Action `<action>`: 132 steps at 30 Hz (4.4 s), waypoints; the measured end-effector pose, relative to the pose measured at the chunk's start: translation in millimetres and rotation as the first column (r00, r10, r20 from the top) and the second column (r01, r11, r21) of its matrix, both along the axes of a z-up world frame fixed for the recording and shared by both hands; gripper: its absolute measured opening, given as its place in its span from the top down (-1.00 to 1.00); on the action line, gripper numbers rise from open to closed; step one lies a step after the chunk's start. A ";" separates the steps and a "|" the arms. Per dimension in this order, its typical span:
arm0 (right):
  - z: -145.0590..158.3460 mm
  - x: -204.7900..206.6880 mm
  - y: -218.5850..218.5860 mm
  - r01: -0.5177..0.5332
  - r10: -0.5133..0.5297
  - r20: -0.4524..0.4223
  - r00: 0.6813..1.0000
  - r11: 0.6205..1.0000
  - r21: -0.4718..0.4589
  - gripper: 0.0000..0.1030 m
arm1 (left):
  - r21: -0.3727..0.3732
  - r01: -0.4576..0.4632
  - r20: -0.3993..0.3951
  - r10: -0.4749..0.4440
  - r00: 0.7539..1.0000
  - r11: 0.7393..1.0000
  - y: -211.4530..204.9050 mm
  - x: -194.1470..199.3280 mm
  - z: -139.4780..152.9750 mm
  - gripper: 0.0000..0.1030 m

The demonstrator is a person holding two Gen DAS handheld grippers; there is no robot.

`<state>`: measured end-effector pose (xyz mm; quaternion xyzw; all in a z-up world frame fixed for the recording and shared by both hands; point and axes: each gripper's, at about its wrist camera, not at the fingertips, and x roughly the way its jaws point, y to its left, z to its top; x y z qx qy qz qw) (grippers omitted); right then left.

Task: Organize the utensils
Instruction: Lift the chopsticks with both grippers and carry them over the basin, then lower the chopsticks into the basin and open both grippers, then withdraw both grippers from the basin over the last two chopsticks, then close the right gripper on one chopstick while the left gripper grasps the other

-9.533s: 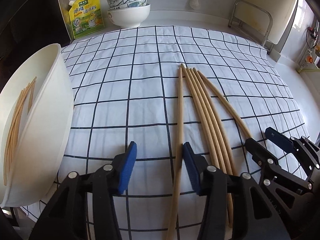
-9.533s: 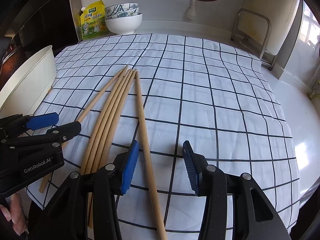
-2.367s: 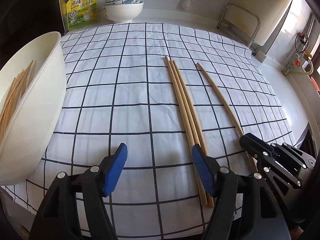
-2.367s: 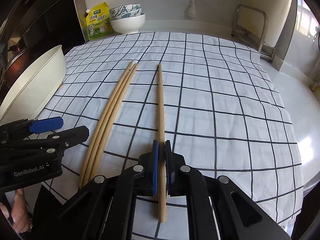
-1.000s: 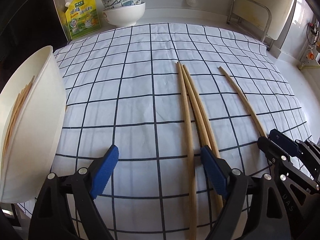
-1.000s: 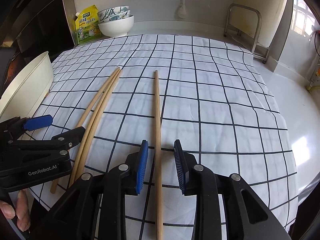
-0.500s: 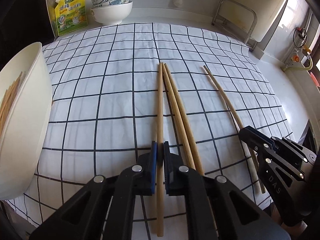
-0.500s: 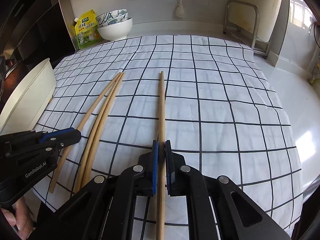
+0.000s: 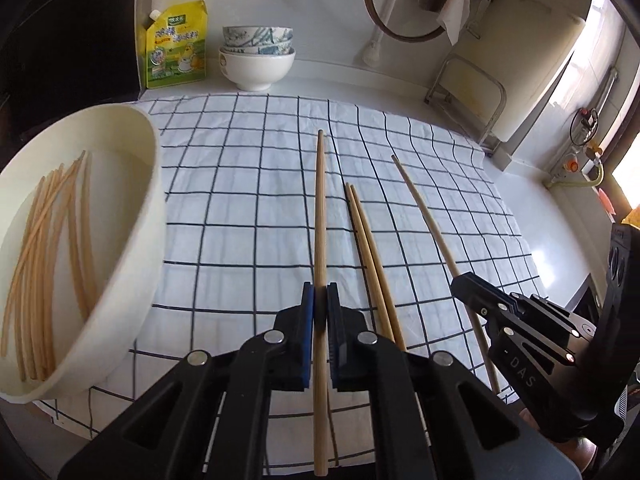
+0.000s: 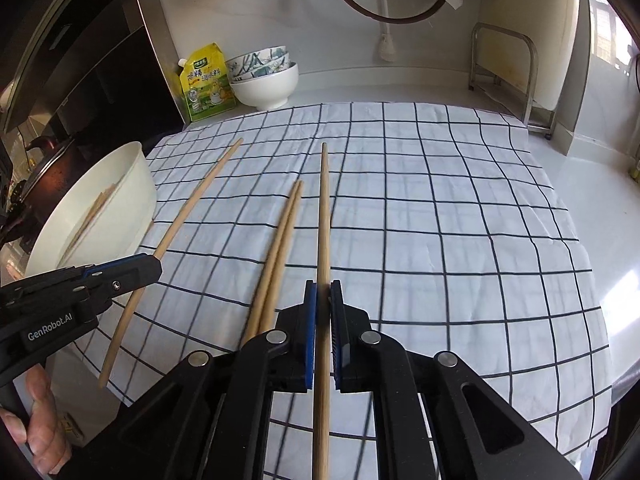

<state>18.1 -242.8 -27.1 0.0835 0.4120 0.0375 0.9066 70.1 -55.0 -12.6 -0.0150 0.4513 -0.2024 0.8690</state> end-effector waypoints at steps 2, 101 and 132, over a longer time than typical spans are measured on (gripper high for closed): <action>9.3 6.9 13.8 -0.028 0.028 0.018 0.999 1.000 0.008 0.87 | -0.009 -0.026 0.025 0.027 0.999 1.000 15.5 2.5 11.2 0.86; 18.6 -15.9 9.5 0.013 -0.012 0.013 1.000 0.999 -0.044 0.29 | 0.010 -0.110 0.083 0.109 0.991 0.994 40.1 -21.5 24.3 -0.27; -42.9 -1.1 33.4 -0.061 0.048 -0.088 0.995 0.987 -0.152 0.43 | 0.035 -0.091 0.013 0.090 0.996 0.995 14.3 -17.2 -9.6 -0.43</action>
